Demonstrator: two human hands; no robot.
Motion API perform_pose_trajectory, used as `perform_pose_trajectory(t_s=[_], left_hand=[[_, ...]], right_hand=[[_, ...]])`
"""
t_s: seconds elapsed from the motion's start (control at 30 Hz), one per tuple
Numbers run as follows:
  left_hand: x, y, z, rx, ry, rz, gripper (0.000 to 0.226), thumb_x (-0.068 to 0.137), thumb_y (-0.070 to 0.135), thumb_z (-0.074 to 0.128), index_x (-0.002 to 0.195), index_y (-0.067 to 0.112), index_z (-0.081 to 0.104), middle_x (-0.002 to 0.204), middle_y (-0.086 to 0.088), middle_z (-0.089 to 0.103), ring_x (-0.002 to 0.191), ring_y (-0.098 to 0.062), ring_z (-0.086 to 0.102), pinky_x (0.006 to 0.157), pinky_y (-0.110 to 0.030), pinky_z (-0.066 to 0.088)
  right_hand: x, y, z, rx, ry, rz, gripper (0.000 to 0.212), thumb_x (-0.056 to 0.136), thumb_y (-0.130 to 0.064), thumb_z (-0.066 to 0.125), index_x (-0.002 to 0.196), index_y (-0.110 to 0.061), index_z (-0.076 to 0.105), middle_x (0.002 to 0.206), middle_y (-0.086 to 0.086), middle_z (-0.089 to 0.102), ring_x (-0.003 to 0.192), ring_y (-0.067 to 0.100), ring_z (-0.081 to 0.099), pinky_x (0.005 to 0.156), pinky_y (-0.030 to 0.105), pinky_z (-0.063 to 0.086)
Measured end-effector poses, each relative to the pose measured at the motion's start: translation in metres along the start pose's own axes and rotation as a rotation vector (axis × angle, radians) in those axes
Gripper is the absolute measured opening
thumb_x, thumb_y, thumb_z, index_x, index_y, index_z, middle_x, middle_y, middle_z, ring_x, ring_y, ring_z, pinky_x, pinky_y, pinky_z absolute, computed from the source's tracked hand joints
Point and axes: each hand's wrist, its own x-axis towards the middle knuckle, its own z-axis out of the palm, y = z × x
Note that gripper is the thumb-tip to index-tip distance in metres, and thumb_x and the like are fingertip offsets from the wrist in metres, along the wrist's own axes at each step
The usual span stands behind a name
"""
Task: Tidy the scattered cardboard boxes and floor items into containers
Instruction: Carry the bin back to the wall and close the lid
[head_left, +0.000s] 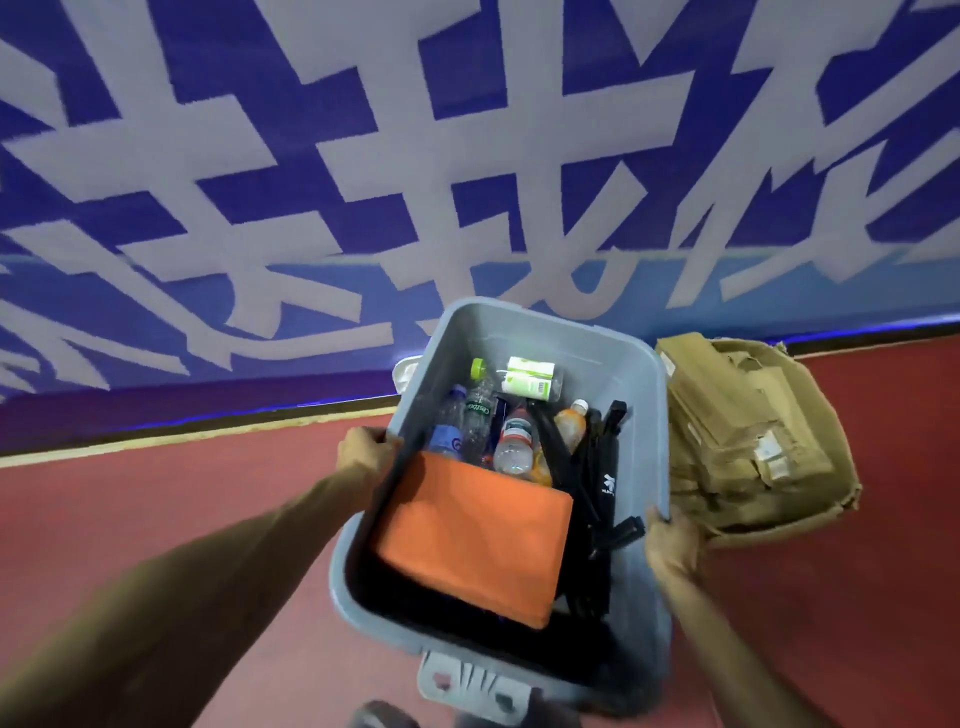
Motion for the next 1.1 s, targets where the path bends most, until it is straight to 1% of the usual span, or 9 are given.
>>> perform_pose_trajectory(t_s=[0.07,0.13,0.17,0.27,0.33,0.47,0.63,0.8,1.1], left_hand=[[0.032,0.021,0.014,0.047,-0.075,0.052,0.024,0.089,0.021,0.059,0.098,0.005,0.074,0.080,-0.015,0.064,0.072,-0.023,0.059,0.061,-0.029,0.040],[0.058,0.042,0.026,0.122,-0.140,0.121,0.024,0.089,0.021,0.060,0.104,0.006,0.072,0.086,-0.017,0.066,0.081,-0.026,0.063,0.063,-0.031,0.042],[0.071,0.051,0.031,0.159,-0.170,0.157,0.024,0.089,0.021,0.061,0.104,0.006,0.072,0.084,-0.015,0.065,0.080,-0.025,0.062,0.064,-0.032,0.044],[0.111,0.072,0.048,0.248,-0.261,0.233,0.025,0.088,0.022,0.062,0.106,0.009,0.072,0.081,-0.011,0.062,0.073,-0.022,0.056,0.066,-0.033,0.047],[0.141,0.079,0.060,0.296,-0.332,0.300,0.025,0.087,0.023,0.061,0.102,0.007,0.073,0.075,-0.009,0.061,0.068,-0.020,0.054,0.062,-0.030,0.043],[0.203,0.084,0.082,0.341,-0.467,0.399,0.023,0.086,0.026,0.062,0.099,0.012,0.074,0.082,-0.012,0.069,0.075,-0.021,0.062,0.062,-0.027,0.039],[0.281,0.072,0.110,0.398,-0.635,0.507,0.023,0.080,0.027,0.061,0.085,0.009,0.074,0.071,-0.010,0.068,0.068,-0.023,0.063,0.063,-0.034,0.052],[0.349,0.042,0.164,0.462,-0.725,0.606,0.030,0.087,0.027,0.058,0.067,0.007,0.065,0.063,-0.012,0.062,0.062,-0.021,0.051,0.055,-0.025,0.040],[0.438,-0.015,0.283,0.542,-0.726,0.714,0.017,0.087,0.022,0.062,0.092,0.011,0.074,0.086,-0.013,0.069,0.078,-0.024,0.061,0.079,-0.040,0.055]], right_hand=[[0.045,0.034,0.025,0.169,-0.016,0.027,0.049,0.077,-0.031,0.038,0.106,0.002,0.060,0.104,0.023,0.062,0.090,0.034,0.058,0.079,0.044,0.038],[0.069,0.065,0.046,0.195,0.044,0.004,0.040,0.081,-0.025,0.040,0.114,-0.014,0.061,0.102,-0.006,0.071,0.081,0.017,0.064,0.076,0.038,0.040],[0.063,0.067,0.049,0.190,0.077,0.024,0.037,0.085,-0.026,0.042,0.115,-0.014,0.060,0.100,-0.009,0.072,0.081,0.014,0.066,0.077,0.036,0.046],[0.005,0.008,0.046,0.068,0.181,0.229,0.039,0.095,-0.027,0.048,0.118,0.003,0.059,0.114,0.024,0.064,0.104,0.038,0.062,0.087,0.039,0.047],[-0.010,-0.009,0.063,0.050,0.273,0.319,0.036,0.097,-0.021,0.048,0.117,0.006,0.058,0.117,0.029,0.061,0.108,0.042,0.059,0.088,0.039,0.045],[-0.015,-0.011,0.118,0.109,0.408,0.427,0.030,0.096,-0.017,0.048,0.118,0.002,0.056,0.117,0.029,0.061,0.108,0.044,0.058,0.088,0.043,0.044],[-0.025,0.013,0.216,0.235,0.550,0.581,0.021,0.091,-0.017,0.051,0.106,-0.004,0.057,0.101,0.023,0.064,0.101,0.045,0.060,0.083,0.047,0.046],[-0.018,0.036,0.300,0.229,0.701,0.673,0.022,0.097,-0.017,0.046,0.107,-0.002,0.058,0.105,0.024,0.065,0.096,0.042,0.061,0.071,0.035,0.037],[0.069,0.123,0.428,0.309,0.781,0.733,0.022,0.096,-0.020,0.046,0.107,-0.006,0.059,0.103,0.023,0.066,0.095,0.040,0.061,0.075,0.038,0.042]])
